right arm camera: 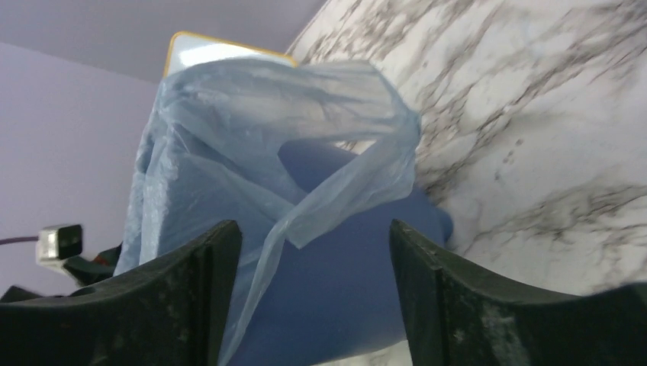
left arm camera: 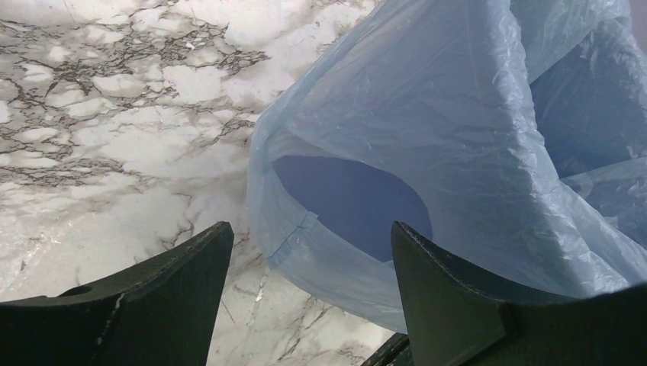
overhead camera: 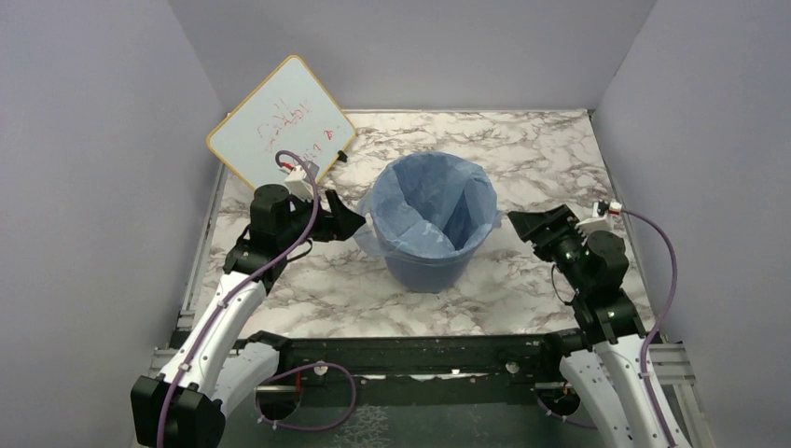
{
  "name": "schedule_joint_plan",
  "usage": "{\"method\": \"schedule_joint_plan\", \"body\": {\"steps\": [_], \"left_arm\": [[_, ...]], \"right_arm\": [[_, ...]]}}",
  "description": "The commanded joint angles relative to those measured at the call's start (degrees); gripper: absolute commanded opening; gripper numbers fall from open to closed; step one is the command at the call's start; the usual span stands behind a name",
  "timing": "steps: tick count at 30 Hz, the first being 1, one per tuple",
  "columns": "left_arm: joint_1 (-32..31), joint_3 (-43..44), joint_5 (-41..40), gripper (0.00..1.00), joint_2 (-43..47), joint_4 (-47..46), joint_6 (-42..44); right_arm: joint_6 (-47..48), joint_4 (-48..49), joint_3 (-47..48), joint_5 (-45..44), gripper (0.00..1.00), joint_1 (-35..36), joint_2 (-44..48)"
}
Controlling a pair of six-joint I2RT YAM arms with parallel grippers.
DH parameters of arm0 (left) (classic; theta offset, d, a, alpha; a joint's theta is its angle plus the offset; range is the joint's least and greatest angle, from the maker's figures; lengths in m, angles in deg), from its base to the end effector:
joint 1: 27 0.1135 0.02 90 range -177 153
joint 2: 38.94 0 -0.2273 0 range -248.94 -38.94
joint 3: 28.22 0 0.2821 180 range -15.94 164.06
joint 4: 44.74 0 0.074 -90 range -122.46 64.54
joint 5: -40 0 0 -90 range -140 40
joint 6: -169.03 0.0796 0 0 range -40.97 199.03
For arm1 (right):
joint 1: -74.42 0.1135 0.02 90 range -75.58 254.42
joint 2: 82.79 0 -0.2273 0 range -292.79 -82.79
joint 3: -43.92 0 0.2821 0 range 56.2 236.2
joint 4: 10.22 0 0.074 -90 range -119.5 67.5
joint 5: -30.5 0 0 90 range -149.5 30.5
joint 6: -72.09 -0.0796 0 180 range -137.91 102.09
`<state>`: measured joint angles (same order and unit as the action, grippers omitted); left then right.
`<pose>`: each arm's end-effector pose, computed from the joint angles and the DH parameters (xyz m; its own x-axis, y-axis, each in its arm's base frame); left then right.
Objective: Put the trash bags into the trash bin
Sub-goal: Place the trash bag in the trash bin.
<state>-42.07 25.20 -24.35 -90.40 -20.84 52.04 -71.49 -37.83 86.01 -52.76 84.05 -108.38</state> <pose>0.2764 -0.1101 0.2465 -0.6038 -0.2611 -0.7531 0.3906 0.7267 -0.5651 0.2308 0.0486 0.2623 -0.3378 0.7532 -0.5644 -0.0132 0.5958 0.8030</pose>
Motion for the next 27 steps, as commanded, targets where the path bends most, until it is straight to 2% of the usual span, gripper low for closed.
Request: {"method": "schedule_joint_plan", "body": {"steps": [1, 5, 10, 14, 21, 27], "left_arm": [[0.3, -0.6, 1.8, 0.78, 0.8, -2.0, -2.0], [0.3, -0.6, 2.0, 0.78, 0.9, -2.3, -2.3], [0.3, -0.3, 2.2, 0.78, 1.3, -1.7, -2.2], [0.3, 1.4, -0.6, 0.78, 2.7, 0.6, -1.7], [0.3, 7.0, -8.1, 0.84, 5.4, 5.2, 3.5], [0.2, 14.7, -0.9, 0.89, 0.8, 6.2, 11.8]], "right_arm": [[-15.0, 7.5, -5.4, 10.4, 0.68, -0.3, 0.9], [-19.3, 16.4, -9.9, 16.1, 0.60, -0.3, -0.3], [-22.3, 20.9, -12.0, 18.9, 0.60, -0.3, -2.5], [-22.7, 21.1, -12.6, 19.0, 0.58, -0.3, -2.3], [-21.8, 12.4, -10.8, 13.5, 0.58, -0.3, 1.2], [-22.2, 14.6, -10.7, 14.6, 0.57, -0.3, 1.8]]}}
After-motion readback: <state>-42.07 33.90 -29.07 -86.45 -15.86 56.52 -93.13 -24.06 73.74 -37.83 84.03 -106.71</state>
